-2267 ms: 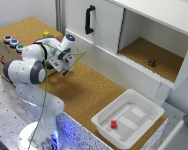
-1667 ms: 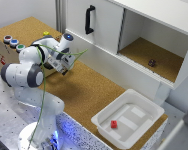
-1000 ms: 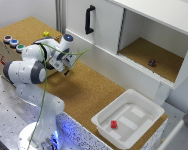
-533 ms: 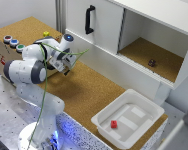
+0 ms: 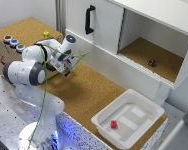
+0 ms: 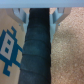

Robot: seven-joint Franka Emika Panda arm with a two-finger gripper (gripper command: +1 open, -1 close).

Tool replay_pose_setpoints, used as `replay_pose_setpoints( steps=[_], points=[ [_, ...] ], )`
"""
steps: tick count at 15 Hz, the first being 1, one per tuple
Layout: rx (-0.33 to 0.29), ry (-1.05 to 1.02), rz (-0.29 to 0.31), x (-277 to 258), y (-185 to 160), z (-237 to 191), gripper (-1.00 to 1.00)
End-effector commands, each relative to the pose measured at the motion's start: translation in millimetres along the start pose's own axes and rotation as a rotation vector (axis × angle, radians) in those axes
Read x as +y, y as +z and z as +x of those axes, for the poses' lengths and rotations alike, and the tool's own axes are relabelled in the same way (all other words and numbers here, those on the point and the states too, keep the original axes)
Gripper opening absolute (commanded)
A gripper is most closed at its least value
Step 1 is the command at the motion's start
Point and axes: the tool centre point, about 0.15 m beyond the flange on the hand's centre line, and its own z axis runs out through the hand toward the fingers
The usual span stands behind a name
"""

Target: Go open the drawer

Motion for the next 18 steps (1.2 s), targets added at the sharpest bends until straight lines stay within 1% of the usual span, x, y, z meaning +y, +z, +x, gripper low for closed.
replay_pose_setpoints(
  steps=[1, 9, 18],
  points=[
    [0.035, 0.049, 0.0, 48, 0, -24, -1.0],
    [0.023, 0.08, -0.058, 80, -14, -20, -1.0],
    [0.027, 0.102, -0.088, 88, -24, -14, -1.0]
  ],
)
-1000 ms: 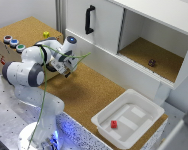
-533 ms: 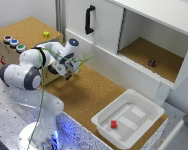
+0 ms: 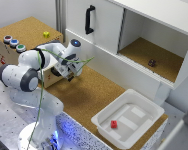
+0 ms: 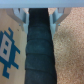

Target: Go open the drawer

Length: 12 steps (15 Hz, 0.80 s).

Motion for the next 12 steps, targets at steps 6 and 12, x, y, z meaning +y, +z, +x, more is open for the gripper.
replay_pose_setpoints(
  steps=[6, 12],
  points=[
    [0.08, -0.022, -0.086, -2, -43, -8, 1.0],
    [0.169, -0.088, -0.198, -37, -96, -6, 1.0]
  ],
)
